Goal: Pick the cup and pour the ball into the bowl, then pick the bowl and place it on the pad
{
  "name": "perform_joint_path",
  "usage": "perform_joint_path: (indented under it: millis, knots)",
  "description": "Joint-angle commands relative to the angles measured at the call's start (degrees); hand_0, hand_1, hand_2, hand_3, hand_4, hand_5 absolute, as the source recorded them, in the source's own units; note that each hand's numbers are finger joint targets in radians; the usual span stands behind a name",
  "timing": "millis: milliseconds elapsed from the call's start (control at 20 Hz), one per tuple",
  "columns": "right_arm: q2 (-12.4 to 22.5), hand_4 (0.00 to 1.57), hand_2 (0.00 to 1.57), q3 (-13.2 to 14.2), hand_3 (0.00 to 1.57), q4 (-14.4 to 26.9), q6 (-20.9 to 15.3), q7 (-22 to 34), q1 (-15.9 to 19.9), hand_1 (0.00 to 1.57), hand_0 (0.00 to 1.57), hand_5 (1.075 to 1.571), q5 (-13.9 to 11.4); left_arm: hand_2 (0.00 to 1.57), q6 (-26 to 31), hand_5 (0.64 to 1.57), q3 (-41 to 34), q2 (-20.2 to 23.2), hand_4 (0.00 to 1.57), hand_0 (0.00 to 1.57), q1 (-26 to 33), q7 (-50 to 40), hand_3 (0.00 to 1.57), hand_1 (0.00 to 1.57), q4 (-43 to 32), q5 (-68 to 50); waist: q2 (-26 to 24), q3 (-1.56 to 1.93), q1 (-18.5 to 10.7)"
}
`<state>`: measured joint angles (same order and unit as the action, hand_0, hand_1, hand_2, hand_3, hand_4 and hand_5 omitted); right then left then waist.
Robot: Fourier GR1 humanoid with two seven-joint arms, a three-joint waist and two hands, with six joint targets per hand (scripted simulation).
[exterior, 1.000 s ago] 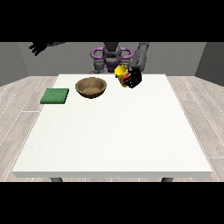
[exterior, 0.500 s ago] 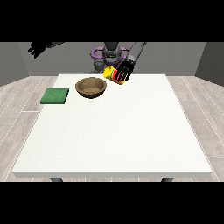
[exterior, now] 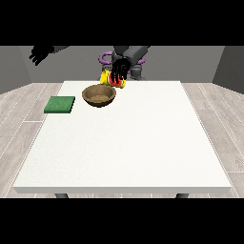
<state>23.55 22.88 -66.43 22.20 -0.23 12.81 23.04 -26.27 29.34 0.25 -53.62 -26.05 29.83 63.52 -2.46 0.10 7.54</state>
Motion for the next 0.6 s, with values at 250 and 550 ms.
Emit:
perform_joint_path:
  millis: [250,550]
  knots:
    - [-3.2,0.7,0.0,-3.0,0.3,1.9,-3.0,-0.8,3.4,0.0,0.0,1.555,-2.8,1.57,15.1,1.57,11.1,-0.2,1.01,0.73,-6.0,-10.7,1.57,0.73,0.4,11.3,-0.8,-0.05,1.2]
    - [-2.4,0.69,0.0,-2.2,0.34,5.0,-0.7,-3.5,1.6,0.0,0.0,1.552,-2.9,1.25,26.3,1.569,15.5,-0.3,1.11,0.19,-4.1,-8.7,1.57,0.19,8.6,11.0,-2.4,-0.06,1.4]
